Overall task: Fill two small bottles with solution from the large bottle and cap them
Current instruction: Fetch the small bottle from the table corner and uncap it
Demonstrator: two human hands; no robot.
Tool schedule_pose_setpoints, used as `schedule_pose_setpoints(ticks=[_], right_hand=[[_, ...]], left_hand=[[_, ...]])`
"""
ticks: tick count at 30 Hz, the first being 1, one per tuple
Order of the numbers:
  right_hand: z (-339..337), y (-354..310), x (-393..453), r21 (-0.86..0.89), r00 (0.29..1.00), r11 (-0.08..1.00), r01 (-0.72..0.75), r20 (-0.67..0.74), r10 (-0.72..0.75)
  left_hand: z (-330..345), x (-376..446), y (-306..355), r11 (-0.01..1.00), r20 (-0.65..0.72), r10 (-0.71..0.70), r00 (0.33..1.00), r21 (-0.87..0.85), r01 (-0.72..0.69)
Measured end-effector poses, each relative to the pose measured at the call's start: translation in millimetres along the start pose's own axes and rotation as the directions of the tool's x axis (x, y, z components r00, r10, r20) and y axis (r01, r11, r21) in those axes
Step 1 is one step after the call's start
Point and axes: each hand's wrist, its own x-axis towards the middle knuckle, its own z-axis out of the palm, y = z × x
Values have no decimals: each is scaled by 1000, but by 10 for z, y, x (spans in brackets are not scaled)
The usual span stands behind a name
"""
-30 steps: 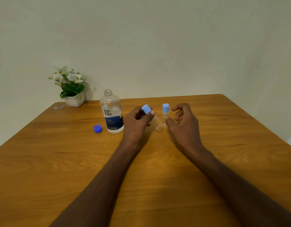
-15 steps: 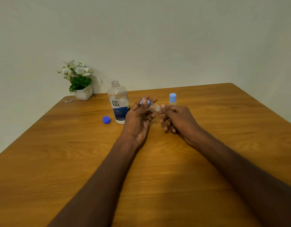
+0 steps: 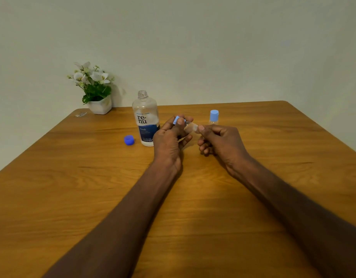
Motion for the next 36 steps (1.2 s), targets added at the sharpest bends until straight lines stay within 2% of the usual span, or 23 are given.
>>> schedule_pose_setpoints(ticks=[4,9,19,25,28,32,36], right_hand=[[-11,-1,-21,24,999,1000,1,41,-2],[-38,-57,-29,58,991,994,-92,102,86],[-139,-96,-17,133,984,981,-143,123,127],[-167,-115,-6,115,977,983,-144,175,123],[-140,-119,1,104,977,981,-161,156,144],[-162,-107,-6,119,983,983,-140,138,123],[-165,-144,3,130,974,975,-181,161,159]], left_hand=[[-14,-16,31,1000,25,-12,1000,-11,12],[-37,-6,62,996,122,-38,992,-78,47],[-34,6,58,984,80,-27,996,-171,41],[-30,-29,80,971,85,-62,994,-224,79],[-42,-17,98,966,80,-61,995,-246,79],[-42,-21,93,967,82,-64,995,-240,82],[-41,-7,88,972,71,-70,995,-221,84]])
